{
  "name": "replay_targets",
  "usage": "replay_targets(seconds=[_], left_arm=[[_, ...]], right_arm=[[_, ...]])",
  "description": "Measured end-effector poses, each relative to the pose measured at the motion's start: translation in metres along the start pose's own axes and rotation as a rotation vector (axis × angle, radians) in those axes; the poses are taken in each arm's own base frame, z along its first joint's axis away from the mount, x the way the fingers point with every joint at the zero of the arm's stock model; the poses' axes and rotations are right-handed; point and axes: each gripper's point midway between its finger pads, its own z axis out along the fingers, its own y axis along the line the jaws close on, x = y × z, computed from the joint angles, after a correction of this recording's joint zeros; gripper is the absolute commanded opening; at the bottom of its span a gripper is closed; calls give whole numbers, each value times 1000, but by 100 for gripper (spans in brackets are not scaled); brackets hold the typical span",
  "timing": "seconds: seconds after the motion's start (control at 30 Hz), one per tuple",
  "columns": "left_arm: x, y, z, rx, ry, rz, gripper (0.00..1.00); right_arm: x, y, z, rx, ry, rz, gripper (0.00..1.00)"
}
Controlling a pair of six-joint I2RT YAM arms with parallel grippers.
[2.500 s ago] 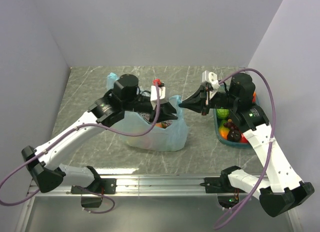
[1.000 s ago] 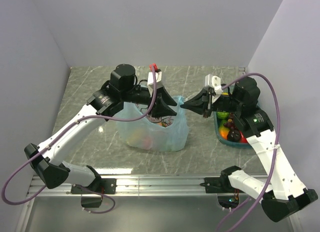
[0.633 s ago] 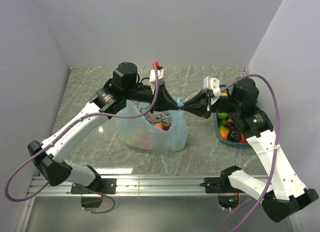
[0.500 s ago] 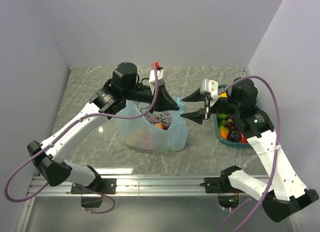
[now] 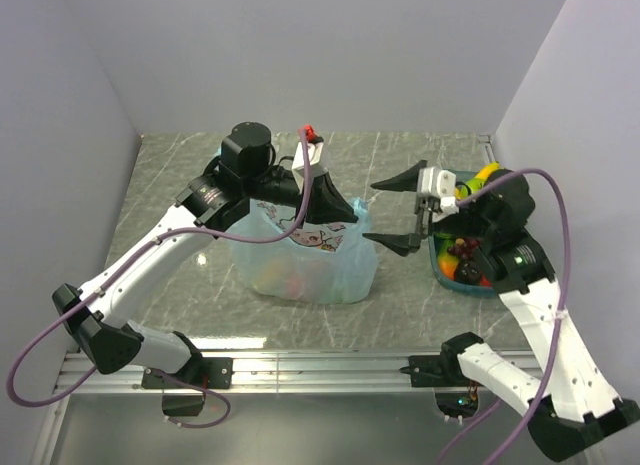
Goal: Place the fake fruits into the plastic bag and tie a complex knot
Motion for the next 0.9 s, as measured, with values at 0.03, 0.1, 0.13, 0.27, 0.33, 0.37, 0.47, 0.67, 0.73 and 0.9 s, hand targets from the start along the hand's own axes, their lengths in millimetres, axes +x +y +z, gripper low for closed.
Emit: replay_targets(seconds=[0.03,0.1,0.13,0.27,0.33,0.37,0.47,0.67,0.73,0.9], left_arm=[[-1,0,0,6,-1,4,0],[-1,-1,1,14,-2,6,0],[0,-2,1,18,-1,5,0],[0,-4,2,40,-3,4,0],[0,-5,2,53,-6,6,0],[-1,-7,3,62,-8,6,0],[-3,-7,4,69,-18,8,0],[-18,-2,4,52,-70,23,0],[-21,3,3,40,-89,15,0],[-12,16,2,-9,-98,-36,13]], right_arm=[[-2,0,4,-16,-13,4,95],[-3,3,13,-57,-34,10,95],[0,6,19,-82,-35,24,96],[15,13,33,-143,-25,62,96],[22,18,40,-171,-27,72,96],[26,19,43,-180,-30,76,96],[40,20,53,-198,-31,109,88],[83,36,68,-227,-4,248,52],[98,45,69,-233,8,291,33],[121,53,70,-201,20,383,0]])
